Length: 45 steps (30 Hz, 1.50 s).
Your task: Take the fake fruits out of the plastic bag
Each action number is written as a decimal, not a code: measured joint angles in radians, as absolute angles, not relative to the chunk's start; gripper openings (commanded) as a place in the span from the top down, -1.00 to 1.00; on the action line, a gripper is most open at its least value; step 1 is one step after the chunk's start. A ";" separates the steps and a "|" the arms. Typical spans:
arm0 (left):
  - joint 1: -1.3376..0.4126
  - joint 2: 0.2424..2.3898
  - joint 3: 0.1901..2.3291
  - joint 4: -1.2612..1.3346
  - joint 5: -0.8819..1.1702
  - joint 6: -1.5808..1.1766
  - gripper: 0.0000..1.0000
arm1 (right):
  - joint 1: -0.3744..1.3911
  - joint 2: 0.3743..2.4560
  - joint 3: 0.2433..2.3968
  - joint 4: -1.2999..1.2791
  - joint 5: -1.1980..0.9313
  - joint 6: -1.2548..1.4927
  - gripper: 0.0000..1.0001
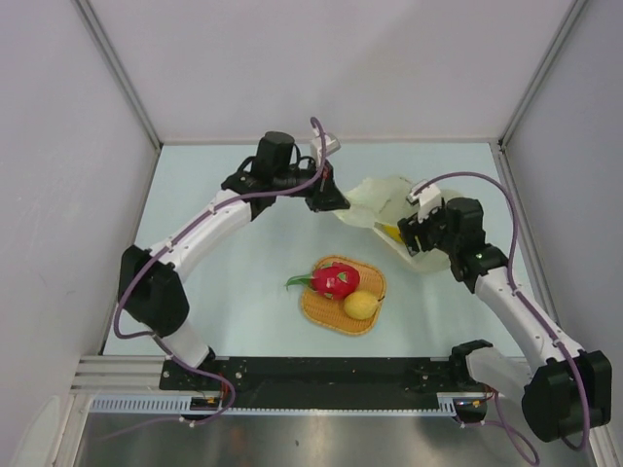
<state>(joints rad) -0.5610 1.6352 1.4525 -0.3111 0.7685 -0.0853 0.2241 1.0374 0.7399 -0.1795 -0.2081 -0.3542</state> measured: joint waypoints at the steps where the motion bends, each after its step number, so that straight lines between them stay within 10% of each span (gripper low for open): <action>1: -0.561 1.650 1.475 -0.299 0.789 -0.108 0.99 | 0.257 1.037 0.740 -0.201 -0.222 -0.364 -0.50; 24: -0.570 1.853 1.752 0.033 0.997 -0.416 0.99 | 0.025 1.053 0.823 -0.121 -0.074 -0.290 -0.26; 33: -0.580 1.850 1.747 -0.027 0.971 -0.372 0.99 | 0.239 0.990 0.835 -0.237 -0.227 -0.353 -0.29; 38: -0.587 1.844 1.746 -0.050 0.961 -0.354 0.99 | 0.271 0.966 0.835 -0.304 -0.273 -0.433 0.11; 41: -0.587 1.836 1.739 -0.056 0.953 -0.347 0.99 | 0.301 0.957 0.835 -0.348 -0.307 -0.487 0.94; 45: -0.587 1.834 1.734 -0.065 0.946 -0.338 1.00 | 0.327 0.967 0.835 -0.390 -0.340 -0.541 0.96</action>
